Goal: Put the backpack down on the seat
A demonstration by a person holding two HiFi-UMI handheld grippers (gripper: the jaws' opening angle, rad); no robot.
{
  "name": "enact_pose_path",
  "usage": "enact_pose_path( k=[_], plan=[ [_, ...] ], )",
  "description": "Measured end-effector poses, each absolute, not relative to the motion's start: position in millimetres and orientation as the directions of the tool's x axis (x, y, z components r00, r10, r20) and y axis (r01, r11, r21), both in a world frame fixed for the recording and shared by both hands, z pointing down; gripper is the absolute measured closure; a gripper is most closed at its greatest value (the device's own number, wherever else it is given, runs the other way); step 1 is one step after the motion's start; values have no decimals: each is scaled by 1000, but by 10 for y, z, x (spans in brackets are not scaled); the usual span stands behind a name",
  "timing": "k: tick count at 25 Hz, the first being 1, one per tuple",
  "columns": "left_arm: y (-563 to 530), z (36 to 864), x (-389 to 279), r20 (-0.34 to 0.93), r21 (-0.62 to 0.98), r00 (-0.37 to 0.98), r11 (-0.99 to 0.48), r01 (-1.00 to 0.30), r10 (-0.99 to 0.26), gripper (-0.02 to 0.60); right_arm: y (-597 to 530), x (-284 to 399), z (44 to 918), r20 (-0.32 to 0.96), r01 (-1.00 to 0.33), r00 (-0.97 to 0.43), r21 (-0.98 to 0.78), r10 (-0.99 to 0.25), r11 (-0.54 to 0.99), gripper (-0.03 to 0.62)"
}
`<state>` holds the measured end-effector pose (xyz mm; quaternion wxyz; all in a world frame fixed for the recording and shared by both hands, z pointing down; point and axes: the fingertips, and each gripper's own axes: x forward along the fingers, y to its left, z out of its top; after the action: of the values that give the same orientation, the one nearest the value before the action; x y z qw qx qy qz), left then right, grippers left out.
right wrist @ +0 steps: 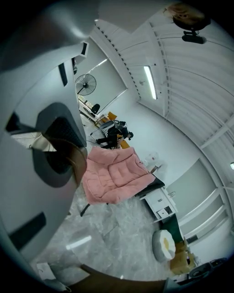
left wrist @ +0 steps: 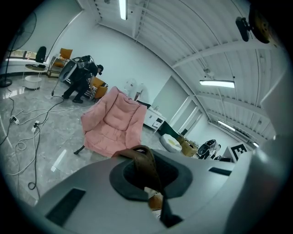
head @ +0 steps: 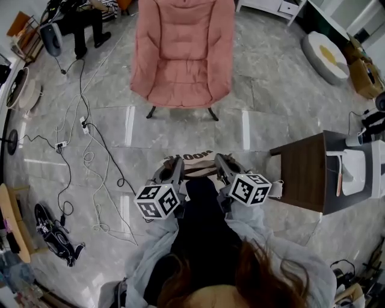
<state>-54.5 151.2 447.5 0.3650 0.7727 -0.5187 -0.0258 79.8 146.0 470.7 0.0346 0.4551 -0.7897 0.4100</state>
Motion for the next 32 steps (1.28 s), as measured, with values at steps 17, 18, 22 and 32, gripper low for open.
enact_pose_path(
  k=[17, 18, 22, 32],
  plan=[
    [43, 4466, -561, 344, 590, 411, -146, -794, -844, 568, -40, 777, 4719, 417, -711, -639, -641, -647, 290, 577],
    [-42, 4459, -562, 343, 589, 408, -146, -795, -846, 568, -105, 778, 4729, 417, -708, -642, -644, -643, 290, 577],
    [-371, 4425, -564, 333, 592, 395, -136, -794, -856, 569, -364, 801, 4751, 414, -696, -650, -660, -637, 282, 577],
    [-848, 4276, -654, 289, 573, 328, -112, -812, -899, 569, -888, 705, 4612, 372, -644, -719, -676, -587, 360, 577]
  ],
)
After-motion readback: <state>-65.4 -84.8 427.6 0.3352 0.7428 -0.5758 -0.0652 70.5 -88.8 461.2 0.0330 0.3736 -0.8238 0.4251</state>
